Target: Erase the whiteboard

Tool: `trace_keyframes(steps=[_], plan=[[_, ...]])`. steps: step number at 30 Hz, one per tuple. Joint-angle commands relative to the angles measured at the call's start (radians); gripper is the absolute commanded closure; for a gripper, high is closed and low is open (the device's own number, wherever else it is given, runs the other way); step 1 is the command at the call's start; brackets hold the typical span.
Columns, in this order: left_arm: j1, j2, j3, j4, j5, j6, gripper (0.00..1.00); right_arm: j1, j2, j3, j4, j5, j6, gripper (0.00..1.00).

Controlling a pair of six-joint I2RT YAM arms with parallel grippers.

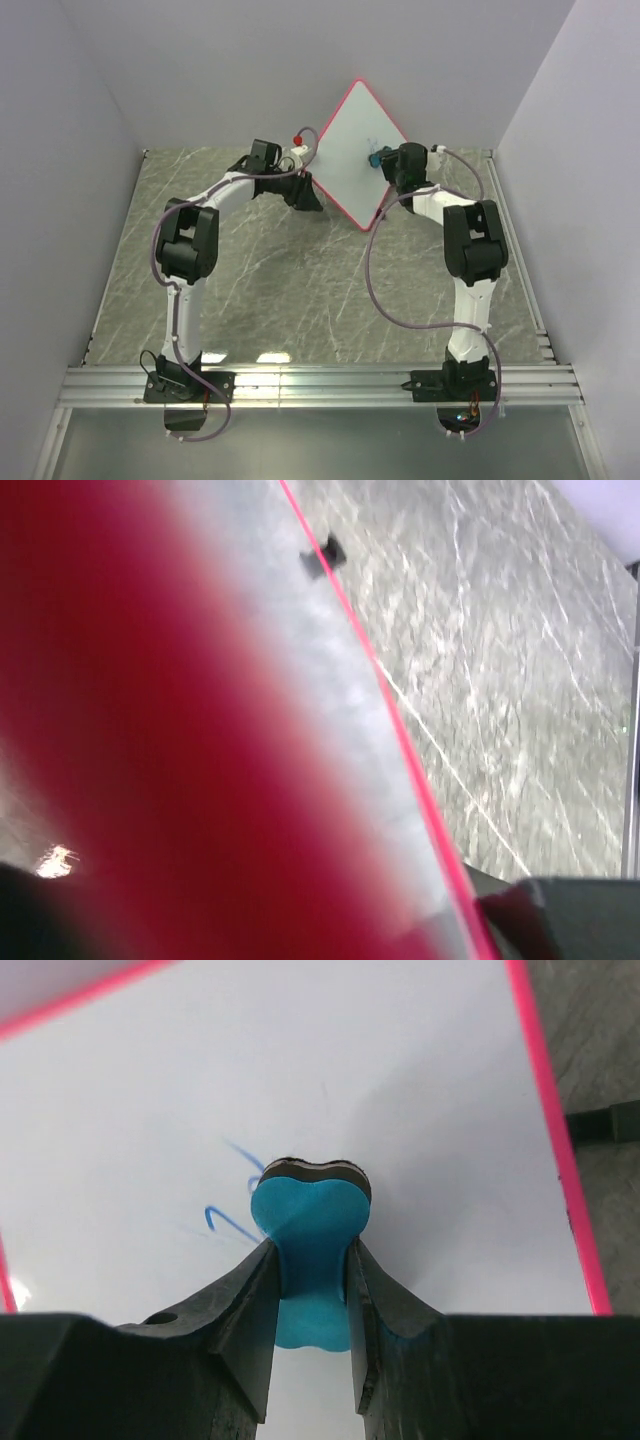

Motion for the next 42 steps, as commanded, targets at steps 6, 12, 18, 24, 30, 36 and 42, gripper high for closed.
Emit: trace_keyframes(steps=[6,12,18,24,30,36,42], plan=[[-0.115,0.019,-0.25,-0.114,-0.058,-0.052,0.75,0.006,0.055,0.095,0.012,0.014,0.032,1.0],[-0.113,-0.227,-0.582,0.381,-0.053,-0.399,0.59,0.005,0.032,0.012,0.024,0.01,0.054,1.0],[-0.041,-0.383,-0.64,0.429,-0.09,-0.425,0.51,0.006,0.019,-0.075,0.044,0.004,0.077,1.0],[0.069,-0.57,-0.622,0.399,-0.194,-0.428,0.01,0.006,0.031,-0.092,0.046,-0.003,0.091,1.0],[0.221,-0.544,-0.598,0.54,-0.187,-0.572,0.01,0.005,0.035,-0.071,0.023,-0.01,0.08,1.0],[0.238,-0.309,-0.285,0.536,-0.106,-0.644,0.01,0.002,0.025,-0.066,-0.006,-0.018,0.057,1.0],[0.212,-0.056,0.031,0.586,-0.013,-0.801,0.01,-0.003,0.012,-0.085,-0.012,-0.027,0.049,1.0]])
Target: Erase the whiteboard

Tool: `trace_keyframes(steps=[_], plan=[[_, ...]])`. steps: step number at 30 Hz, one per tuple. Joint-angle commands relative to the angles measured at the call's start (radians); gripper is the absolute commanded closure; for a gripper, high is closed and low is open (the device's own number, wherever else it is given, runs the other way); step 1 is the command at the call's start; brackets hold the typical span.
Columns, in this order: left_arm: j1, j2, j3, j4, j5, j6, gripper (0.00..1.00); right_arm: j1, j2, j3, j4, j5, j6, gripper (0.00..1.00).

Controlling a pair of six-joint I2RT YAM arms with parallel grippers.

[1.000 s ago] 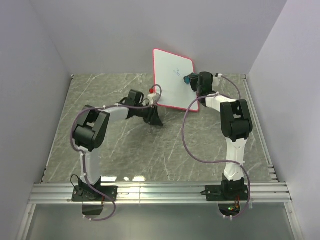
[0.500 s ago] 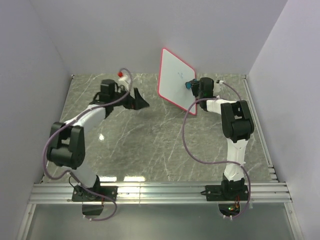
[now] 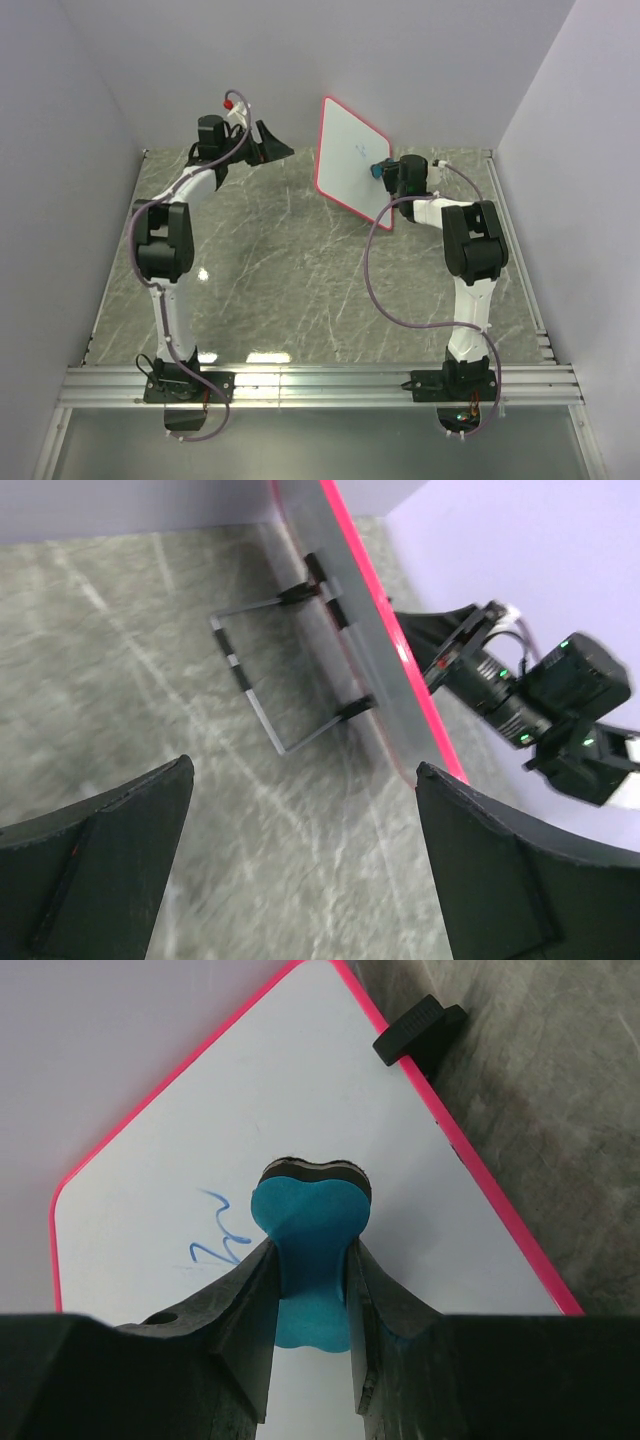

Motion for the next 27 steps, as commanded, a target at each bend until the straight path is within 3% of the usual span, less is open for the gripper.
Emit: trace_keyframes(steps=[1,5,10,14,15,19,21,24,27], plan=[[-0.022,0.067,0.125,0.098,0.092,-0.152,0.01,0.004,-0.035,-0.01,-0.083,-0.031,-0.035,1.0],[-0.058,0.188,0.303,0.134,0.153,-0.245,0.01,0.001,-0.05,-0.037,-0.083,-0.04,-0.041,1.0],[-0.112,0.265,0.453,0.096,0.155,-0.253,0.02,-0.003,-0.073,-0.086,-0.077,-0.049,-0.044,1.0],[-0.146,0.286,0.483,0.026,0.122,-0.2,0.09,-0.01,-0.105,-0.134,-0.07,-0.055,-0.042,1.0],[-0.155,0.292,0.496,-0.059,0.114,-0.168,0.11,-0.013,-0.123,-0.145,-0.064,-0.057,-0.042,1.0],[-0.215,0.325,0.602,-0.262,0.008,-0.008,0.11,-0.019,-0.18,-0.22,-0.058,-0.063,-0.042,1.0],[-0.227,0.326,0.601,-0.269,0.002,0.0,0.12,-0.02,-0.214,-0.243,-0.052,-0.064,-0.044,1.0],[-0.235,0.335,0.602,-0.27,0.005,-0.011,0.21,-0.022,-0.252,-0.278,-0.054,-0.072,-0.05,1.0],[-0.237,0.352,0.616,-0.298,0.016,0.001,0.38,-0.023,-0.275,-0.29,-0.064,-0.077,-0.068,1.0]])
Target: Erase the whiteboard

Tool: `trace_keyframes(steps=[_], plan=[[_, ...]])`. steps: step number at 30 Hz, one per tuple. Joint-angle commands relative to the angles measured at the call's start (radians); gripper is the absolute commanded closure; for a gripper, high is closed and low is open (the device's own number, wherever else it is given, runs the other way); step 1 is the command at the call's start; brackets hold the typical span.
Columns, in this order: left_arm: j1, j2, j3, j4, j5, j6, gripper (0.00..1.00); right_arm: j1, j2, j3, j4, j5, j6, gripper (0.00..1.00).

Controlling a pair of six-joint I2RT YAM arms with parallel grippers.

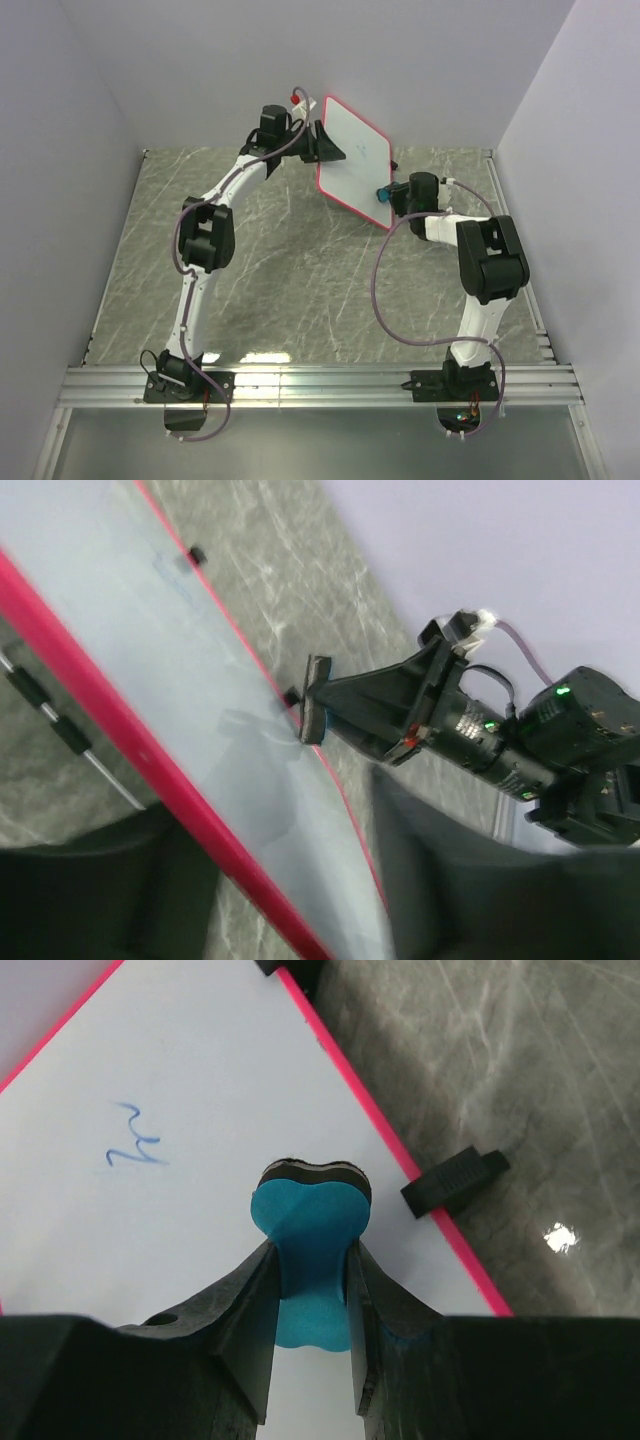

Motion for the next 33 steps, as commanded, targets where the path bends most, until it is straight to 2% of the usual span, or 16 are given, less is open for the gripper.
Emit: trace_keyframes(steps=[1,5,8,9,10,15,21,22,25,31,33], plan=[[-0.001,0.027,0.061,-0.054,0.005,0.047,0.47,-0.005,-0.072,-0.016,-0.025,-0.021,-0.04,1.0],[0.0,0.053,0.055,-0.088,0.092,0.093,0.51,-0.002,-0.105,-0.033,-0.045,-0.038,-0.049,1.0],[0.002,0.064,0.06,-0.174,0.141,0.165,0.73,-0.003,-0.151,-0.054,-0.077,-0.05,-0.063,1.0],[0.003,0.061,0.064,-0.218,0.13,0.182,0.96,-0.002,-0.179,-0.066,-0.091,-0.058,-0.078,1.0],[0.005,0.058,0.065,-0.241,0.118,0.215,1.0,-0.003,-0.194,-0.071,-0.105,-0.06,-0.085,1.0],[0.006,0.044,0.12,-0.391,0.112,0.352,1.0,-0.003,-0.309,-0.089,-0.223,-0.096,-0.147,1.0],[-0.003,-0.008,0.147,-0.681,0.086,0.648,1.0,-0.002,-0.432,-0.083,-0.361,-0.13,-0.215,1.0],[-0.009,-0.019,0.141,-0.747,0.054,0.713,1.0,-0.002,-0.447,-0.083,-0.372,-0.136,-0.221,1.0],[-0.018,-0.075,0.059,-0.792,0.032,0.789,1.0,0.0,-0.509,-0.1,-0.415,-0.139,-0.241,1.0],[-0.064,-0.213,-0.044,-0.775,-0.047,0.786,1.0,0.001,-0.657,-0.19,-0.455,-0.147,-0.244,1.0],[-0.069,-0.3,-0.104,-0.722,-0.078,0.733,1.0,0.001,-0.731,-0.235,-0.455,-0.143,-0.247,1.0]])
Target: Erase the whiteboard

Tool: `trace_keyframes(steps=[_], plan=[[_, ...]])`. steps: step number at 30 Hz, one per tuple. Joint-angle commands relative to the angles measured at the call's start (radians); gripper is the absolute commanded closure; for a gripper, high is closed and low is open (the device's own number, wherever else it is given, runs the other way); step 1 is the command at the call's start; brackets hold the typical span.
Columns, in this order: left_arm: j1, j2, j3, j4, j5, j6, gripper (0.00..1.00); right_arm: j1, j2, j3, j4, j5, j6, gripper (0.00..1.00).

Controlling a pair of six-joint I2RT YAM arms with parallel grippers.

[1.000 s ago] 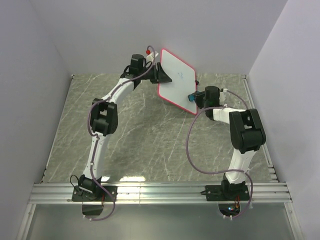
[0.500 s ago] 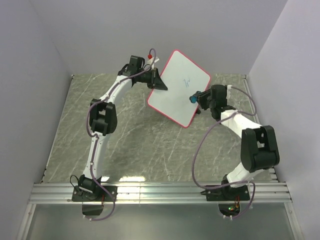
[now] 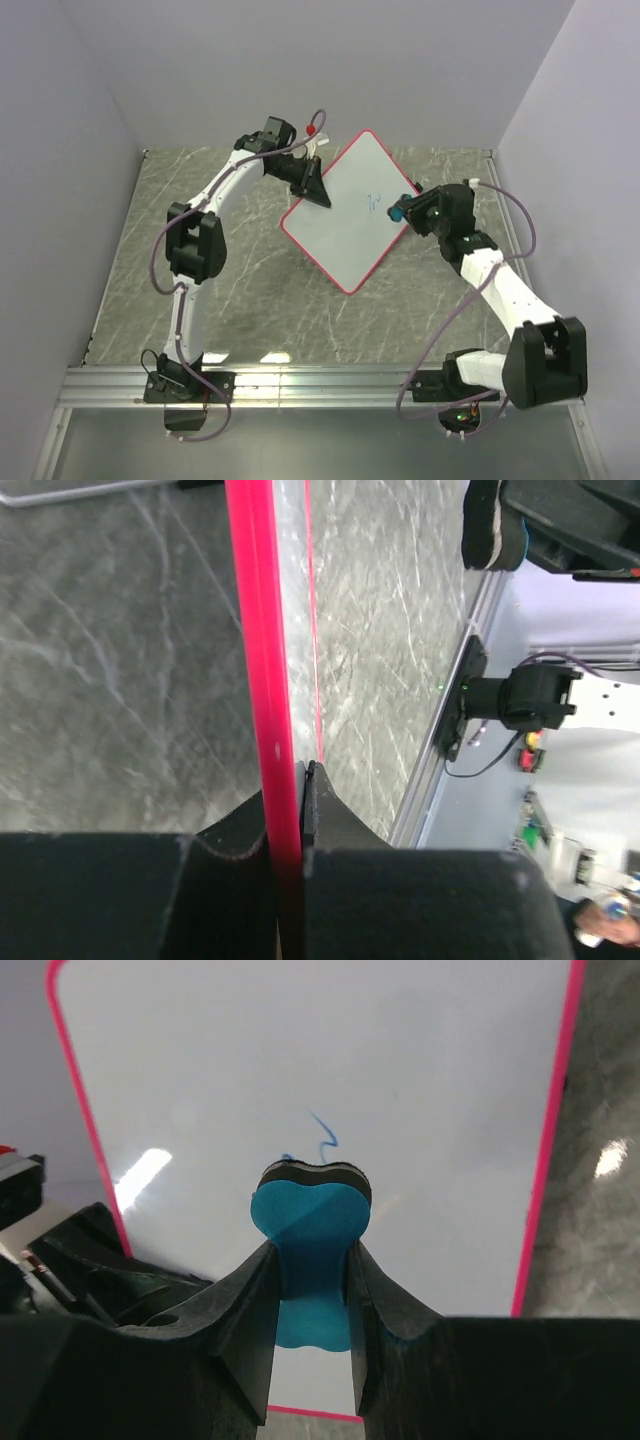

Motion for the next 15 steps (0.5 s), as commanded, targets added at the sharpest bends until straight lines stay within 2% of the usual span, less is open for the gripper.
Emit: trace_keyframes(steps=[1,5,10,14,15], plan=[[-0.03,-0.179,-0.079,0.126,-0.205,0.182,1.0,0.002,-0.115,-0.056,-0.02,0.001,-0.027,1.0],[-0.032,-0.354,-0.282,0.222,-0.157,0.104,1.0,0.011,-0.215,-0.074,-0.031,0.019,-0.063,1.0],[-0.09,-0.42,-0.347,0.161,-0.103,0.056,1.0,0.051,-0.238,-0.046,-0.034,0.044,-0.071,1.0],[-0.15,-0.494,-0.463,0.227,-0.096,-0.051,1.0,0.154,-0.243,-0.076,0.035,0.1,-0.031,1.0],[-0.162,-0.532,-0.491,0.253,-0.088,-0.118,1.0,0.174,-0.243,-0.098,0.047,0.119,-0.018,1.0]])
